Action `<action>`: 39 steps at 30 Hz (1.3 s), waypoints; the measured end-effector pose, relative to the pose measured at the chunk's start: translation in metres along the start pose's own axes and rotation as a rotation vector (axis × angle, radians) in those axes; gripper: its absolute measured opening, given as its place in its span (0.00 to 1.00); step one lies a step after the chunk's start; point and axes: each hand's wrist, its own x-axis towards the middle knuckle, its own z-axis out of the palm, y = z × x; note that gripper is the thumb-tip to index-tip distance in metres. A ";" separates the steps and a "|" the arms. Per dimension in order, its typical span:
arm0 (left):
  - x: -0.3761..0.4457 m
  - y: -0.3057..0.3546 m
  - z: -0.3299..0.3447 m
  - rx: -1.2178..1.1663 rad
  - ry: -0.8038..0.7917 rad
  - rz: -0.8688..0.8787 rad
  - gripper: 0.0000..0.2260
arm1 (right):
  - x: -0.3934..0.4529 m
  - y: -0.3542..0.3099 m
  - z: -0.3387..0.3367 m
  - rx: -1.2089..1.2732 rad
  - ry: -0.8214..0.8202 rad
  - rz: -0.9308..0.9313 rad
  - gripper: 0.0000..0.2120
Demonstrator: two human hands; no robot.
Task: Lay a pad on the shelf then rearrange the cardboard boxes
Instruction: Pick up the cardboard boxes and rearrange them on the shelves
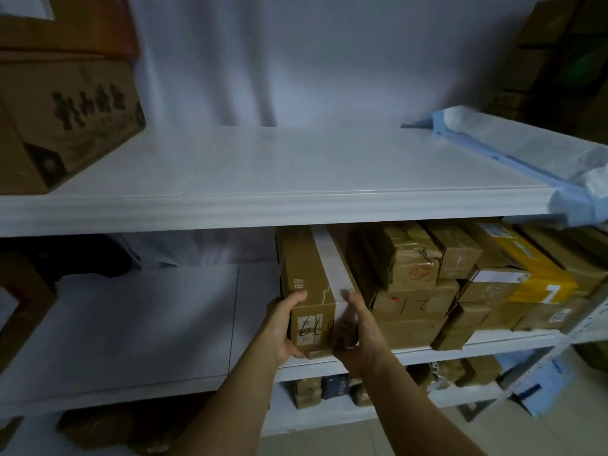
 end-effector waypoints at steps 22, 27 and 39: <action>0.096 -0.013 0.029 -0.110 0.092 -0.067 0.20 | 0.085 -0.027 -0.025 0.039 0.138 0.043 0.18; 0.103 -0.025 0.026 -0.041 0.096 -0.027 0.17 | 0.089 -0.023 -0.038 -0.029 0.175 0.029 0.12; 0.082 -0.014 0.032 0.026 0.163 0.034 0.17 | 0.058 -0.034 -0.027 -0.099 0.217 0.031 0.28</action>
